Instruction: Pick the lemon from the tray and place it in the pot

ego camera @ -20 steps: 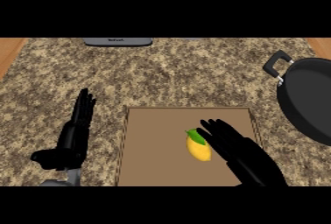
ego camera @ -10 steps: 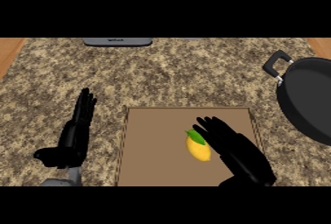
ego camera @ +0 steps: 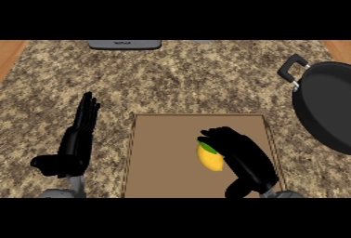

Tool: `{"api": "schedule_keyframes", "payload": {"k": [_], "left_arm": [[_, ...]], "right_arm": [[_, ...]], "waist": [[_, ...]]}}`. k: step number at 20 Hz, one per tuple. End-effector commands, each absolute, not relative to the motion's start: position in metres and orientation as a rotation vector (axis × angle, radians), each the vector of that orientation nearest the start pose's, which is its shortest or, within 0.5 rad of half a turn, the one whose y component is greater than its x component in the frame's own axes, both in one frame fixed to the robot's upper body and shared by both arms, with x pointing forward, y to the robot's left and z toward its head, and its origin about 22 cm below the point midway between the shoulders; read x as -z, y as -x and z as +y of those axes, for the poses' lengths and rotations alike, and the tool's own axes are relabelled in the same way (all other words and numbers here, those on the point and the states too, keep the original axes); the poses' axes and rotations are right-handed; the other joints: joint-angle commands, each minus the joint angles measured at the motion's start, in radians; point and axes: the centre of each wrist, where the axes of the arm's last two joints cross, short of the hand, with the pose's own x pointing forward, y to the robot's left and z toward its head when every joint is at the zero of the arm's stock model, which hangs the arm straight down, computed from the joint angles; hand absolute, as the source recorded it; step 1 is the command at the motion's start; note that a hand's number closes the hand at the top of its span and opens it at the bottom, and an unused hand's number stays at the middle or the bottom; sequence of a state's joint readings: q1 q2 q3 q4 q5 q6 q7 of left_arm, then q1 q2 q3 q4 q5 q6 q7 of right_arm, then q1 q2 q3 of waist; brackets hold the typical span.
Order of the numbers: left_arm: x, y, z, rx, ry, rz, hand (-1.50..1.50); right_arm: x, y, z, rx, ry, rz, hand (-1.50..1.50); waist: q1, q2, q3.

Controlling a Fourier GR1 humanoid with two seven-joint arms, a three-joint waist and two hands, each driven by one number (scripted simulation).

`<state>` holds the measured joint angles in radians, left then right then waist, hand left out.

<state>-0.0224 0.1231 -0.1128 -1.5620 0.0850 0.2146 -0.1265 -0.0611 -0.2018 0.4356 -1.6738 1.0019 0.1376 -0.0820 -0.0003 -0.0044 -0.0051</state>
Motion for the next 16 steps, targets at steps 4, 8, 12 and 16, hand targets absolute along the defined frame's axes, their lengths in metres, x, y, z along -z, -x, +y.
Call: {"api": "schedule_keyframes", "payload": {"k": [4, 8, 12, 16], "left_arm": [[-0.006, -0.250, 0.242, -0.035, -0.106, -1.704, 0.00], [0.000, -0.241, 0.220, -0.039, -0.121, -1.709, 0.00], [-0.018, -0.239, 0.216, -0.044, -0.108, -1.694, 0.00], [0.008, -0.233, 0.220, -0.041, -0.109, -1.690, 0.00]], "right_arm": [[-0.016, -0.229, -0.139, -1.323, 0.593, -1.830, 1.50], [-0.010, -0.247, -0.158, -1.335, 0.629, -1.847, 1.50], [-0.034, -0.230, -0.161, -1.319, 0.610, -1.889, 1.50], [-0.036, -0.271, -0.170, -1.070, 0.814, -1.796, 1.50]], "waist": [[0.003, 0.004, 0.005], [0.003, 0.004, 0.005], [0.000, 0.003, 0.005], [0.012, 0.008, 0.005]]}}
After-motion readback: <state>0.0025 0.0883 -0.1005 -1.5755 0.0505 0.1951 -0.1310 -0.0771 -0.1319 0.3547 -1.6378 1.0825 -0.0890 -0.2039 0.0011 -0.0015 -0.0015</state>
